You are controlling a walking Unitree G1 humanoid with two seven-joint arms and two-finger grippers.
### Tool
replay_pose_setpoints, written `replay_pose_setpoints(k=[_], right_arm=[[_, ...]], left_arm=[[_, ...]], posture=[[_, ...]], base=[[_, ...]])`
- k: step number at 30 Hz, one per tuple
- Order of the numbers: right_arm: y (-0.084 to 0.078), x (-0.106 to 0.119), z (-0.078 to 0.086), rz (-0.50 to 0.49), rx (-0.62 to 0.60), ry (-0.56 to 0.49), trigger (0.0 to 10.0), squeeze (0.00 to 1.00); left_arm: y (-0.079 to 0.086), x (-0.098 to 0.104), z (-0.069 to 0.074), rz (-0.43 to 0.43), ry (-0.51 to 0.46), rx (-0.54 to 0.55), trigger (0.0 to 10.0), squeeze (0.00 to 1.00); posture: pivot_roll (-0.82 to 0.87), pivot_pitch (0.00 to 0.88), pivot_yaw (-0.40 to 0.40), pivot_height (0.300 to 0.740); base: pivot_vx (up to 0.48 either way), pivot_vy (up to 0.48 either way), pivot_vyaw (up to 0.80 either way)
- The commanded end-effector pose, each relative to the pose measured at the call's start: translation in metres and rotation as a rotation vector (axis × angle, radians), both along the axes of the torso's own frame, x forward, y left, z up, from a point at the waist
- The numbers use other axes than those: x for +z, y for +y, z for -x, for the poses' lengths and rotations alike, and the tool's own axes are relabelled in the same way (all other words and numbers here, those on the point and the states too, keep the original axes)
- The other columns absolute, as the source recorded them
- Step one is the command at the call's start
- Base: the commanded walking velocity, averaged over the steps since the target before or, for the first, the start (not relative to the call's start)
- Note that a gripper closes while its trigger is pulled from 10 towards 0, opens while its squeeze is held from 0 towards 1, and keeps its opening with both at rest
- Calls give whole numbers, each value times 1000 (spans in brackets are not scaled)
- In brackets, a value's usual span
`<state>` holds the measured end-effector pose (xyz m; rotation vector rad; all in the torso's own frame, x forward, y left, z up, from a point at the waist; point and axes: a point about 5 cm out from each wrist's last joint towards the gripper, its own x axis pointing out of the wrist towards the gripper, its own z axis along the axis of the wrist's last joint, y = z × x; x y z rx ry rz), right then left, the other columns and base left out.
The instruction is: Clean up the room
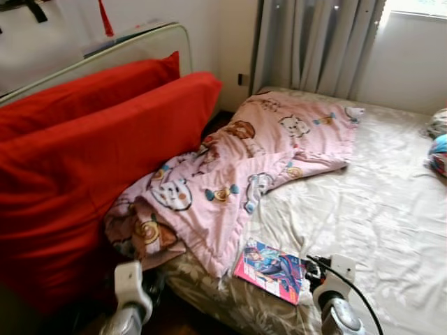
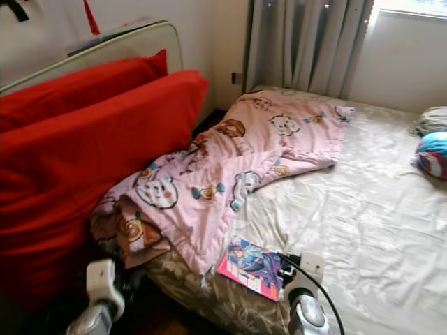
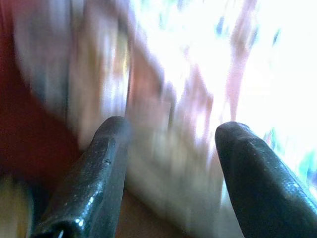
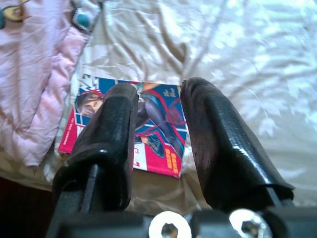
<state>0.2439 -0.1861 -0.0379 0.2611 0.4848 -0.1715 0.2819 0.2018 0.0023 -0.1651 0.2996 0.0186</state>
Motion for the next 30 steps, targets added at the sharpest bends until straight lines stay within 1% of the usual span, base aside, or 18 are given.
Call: replay_pose_setpoints(k=[1, 4, 5, 10, 13, 16, 17, 18, 19, 23, 24, 25, 27, 30], right_arm=[[1, 2, 0, 13, 14, -25, 10000, 0], [0, 4, -1, 15, 9, -62, 10000, 0], [0, 4, -1, 15, 9, -62, 10000, 0], [0, 7, -2, 45, 23, -100, 10000, 0], [1, 8, -1, 41, 26, -114, 10000, 0], [1, 9, -1, 82, 65, -119, 10000, 0], [1, 9, -1, 82, 65, -119, 10000, 0], [1, 9, -1, 115, 92, -123, 10000, 0], [1, 10, -1, 120, 98, -125, 10000, 0], [-1, 10, 1, 101, 66, -137, 10000, 0], [-10, 33, -23, 152, 64, -247, 10000, 0], [-19, 74, -53, 219, 65, -434, 10000, 0], [-19, 98, -66, 242, 69, -554, 10000, 0], [-16, 109, -70, 245, 66, -609, 10000, 0]], left_arm=[[2, 41, -29, -49, -199, -14, 10000, 0], [-2, 48, -32, -42, -258, -21, 10000, 0], [-2, 48, -32, -42, -258, -21, 10000, 0], [-5, 58, -36, -36, -323, -33, 10000, 0], [-5, 57, -34, -53, -326, -52, 10000, 0], [-3, 49, -28, -56, -303, -46, 10000, 0], [-3, 49, -28, -56, -303, -46, 10000, 0], [-4, 49, -27, -54, -303, -45, 10000, 0], [-4, 49, -27, -55, -303, -46, 10000, 0], [-6, 47, -26, -47, -305, -41, 10000, 0], [-6, 47, -25, -45, -305, -40, 10000, 0], [-7, 46, -25, -42, -306, -39, 10000, 0], [-8, 47, -25, -40, -309, -38, 10000, 0], [-8, 48, -25, -37, -315, -33, 10000, 0]], posture=[[26, 0, -7, 740], [30, 0, -12, 740], [30, 0, -12, 740], [23, 0, -13, 740], [19, 0, -8, 740], [10, 0, -4, 740], [10, 0, -4, 740], [8, 0, -5, 740], [8, 0, -9, 740], [10, 0, -15, 740], [8, 0, -21, 740], [7, 0, -23, 740], [8, 0, -27, 740], [11, 0, -28, 740]], base=[[0, 0, 0], [0, 0, 0], [0, 0, 0], [0, 0, 0], [0, 0, 0], [0, 0, 0], [0, 0, 0], [0, 0, 0], [0, 0, 0], [0, 0, 0], [0, 0, 0], [0, 0, 0], [0, 0, 0], [0, 0, 0]])
